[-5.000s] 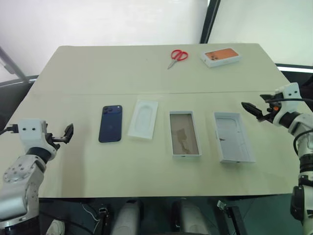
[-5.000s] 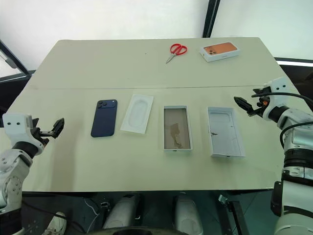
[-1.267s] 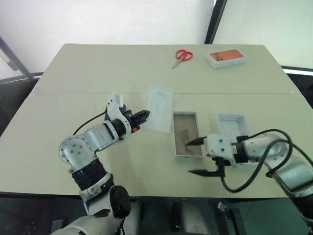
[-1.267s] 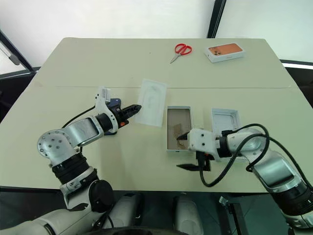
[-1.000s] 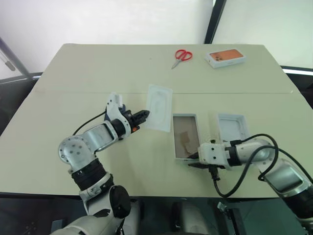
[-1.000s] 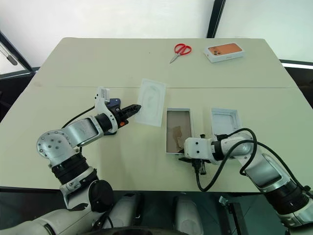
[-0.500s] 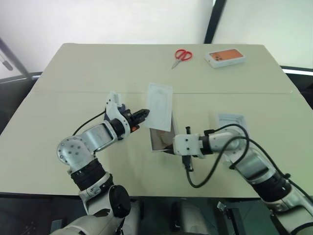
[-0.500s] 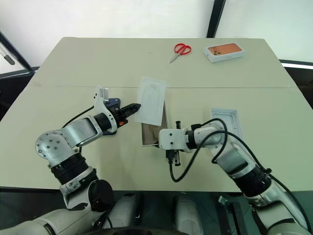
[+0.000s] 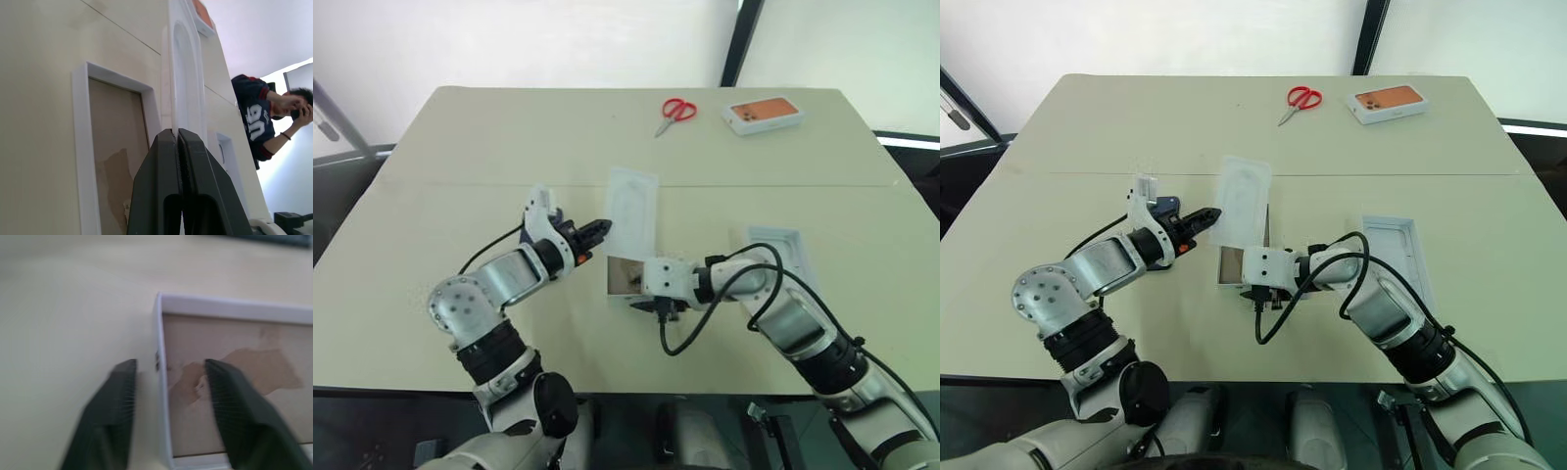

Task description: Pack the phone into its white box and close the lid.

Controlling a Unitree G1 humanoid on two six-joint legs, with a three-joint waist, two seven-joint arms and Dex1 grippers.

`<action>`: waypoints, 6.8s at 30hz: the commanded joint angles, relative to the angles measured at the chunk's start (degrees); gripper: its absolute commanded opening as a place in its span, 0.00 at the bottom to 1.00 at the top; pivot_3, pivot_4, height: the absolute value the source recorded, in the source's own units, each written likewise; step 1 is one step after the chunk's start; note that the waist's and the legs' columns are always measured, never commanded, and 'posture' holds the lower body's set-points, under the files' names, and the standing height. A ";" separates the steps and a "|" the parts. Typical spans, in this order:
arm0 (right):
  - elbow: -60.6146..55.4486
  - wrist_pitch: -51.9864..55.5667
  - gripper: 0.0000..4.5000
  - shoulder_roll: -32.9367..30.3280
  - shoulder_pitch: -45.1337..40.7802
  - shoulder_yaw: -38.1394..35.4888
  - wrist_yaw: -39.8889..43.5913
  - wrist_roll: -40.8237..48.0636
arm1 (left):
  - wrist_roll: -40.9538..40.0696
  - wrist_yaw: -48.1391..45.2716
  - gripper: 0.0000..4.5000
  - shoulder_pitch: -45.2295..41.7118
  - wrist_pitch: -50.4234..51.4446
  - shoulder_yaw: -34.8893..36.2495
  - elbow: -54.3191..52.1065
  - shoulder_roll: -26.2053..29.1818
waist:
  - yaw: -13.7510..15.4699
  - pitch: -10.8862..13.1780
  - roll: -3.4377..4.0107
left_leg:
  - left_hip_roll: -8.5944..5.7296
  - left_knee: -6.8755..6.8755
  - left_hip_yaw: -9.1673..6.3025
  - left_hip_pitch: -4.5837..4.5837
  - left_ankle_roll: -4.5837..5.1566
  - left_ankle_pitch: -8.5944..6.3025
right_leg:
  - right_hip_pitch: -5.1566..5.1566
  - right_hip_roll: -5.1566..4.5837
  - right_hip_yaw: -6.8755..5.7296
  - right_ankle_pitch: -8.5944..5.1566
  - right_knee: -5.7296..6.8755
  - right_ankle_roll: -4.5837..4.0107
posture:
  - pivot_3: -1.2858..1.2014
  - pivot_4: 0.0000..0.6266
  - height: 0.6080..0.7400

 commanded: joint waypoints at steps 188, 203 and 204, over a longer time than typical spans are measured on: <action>54.25 -26.28 0.01 32.60 -30.23 10.15 -18.62 -25.04 | -2.99 -11.01 1.00 11.79 1.54 -3.79 10.02 29.44 | -1.43 -0.01 0.04 | 0.04 -0.19 0.03 -0.03 -0.17 0.10 | -0.39 0.02 0.20 0.05 0.26 -0.10 | 0.52 0.24 0.68; 52.90 -30.38 0.01 32.69 -27.76 11.60 -17.59 -26.07 | -3.76 -11.91 1.00 12.55 1.54 -3.02 10.45 30.24 | -1.56 -0.01 0.04 | 0.04 -0.19 0.02 -0.03 -0.17 0.10 | -0.40 0.02 0.20 0.05 0.27 -0.10 | 0.52 0.24 0.68; 52.65 -30.48 0.01 32.85 -27.37 11.71 -17.52 -26.10 | -4.22 -12.23 1.00 12.95 1.54 -2.93 10.52 30.36 | -1.58 -0.01 0.04 | 0.04 -0.19 0.02 -0.03 -0.17 0.10 | -0.40 0.02 0.20 0.05 0.27 -0.10 | 0.52 0.24 0.68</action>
